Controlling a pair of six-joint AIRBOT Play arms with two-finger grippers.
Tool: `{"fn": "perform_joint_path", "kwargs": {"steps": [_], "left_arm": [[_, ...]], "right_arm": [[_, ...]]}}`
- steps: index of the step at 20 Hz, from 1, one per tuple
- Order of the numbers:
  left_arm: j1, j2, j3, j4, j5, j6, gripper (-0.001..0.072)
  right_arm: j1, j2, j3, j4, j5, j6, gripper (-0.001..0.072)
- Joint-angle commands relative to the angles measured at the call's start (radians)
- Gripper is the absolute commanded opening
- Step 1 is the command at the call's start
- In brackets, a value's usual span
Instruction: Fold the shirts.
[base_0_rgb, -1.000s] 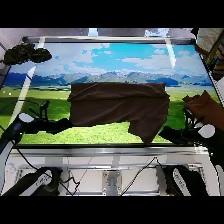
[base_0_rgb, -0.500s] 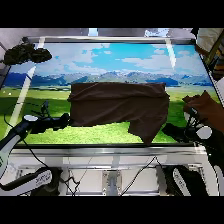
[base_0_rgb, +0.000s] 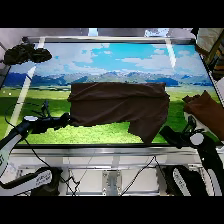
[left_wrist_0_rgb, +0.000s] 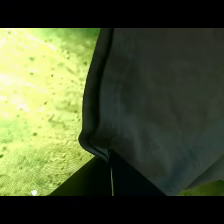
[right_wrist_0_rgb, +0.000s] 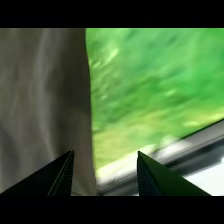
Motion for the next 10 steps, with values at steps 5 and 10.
{"fn": "perform_joint_path", "kwargs": {"steps": [5,10], "left_arm": [[0.001,-0.001,0.001,-0.009,-0.005,0.014,0.0014],[0.000,-0.001,0.001,-0.010,-0.005,0.014,0.0014]], "right_arm": [[0.000,0.000,-0.221,0.342,-0.256,-0.037,0.0373],[0.000,0.000,-0.221,0.343,-0.376,-0.037,0.0028]]}}
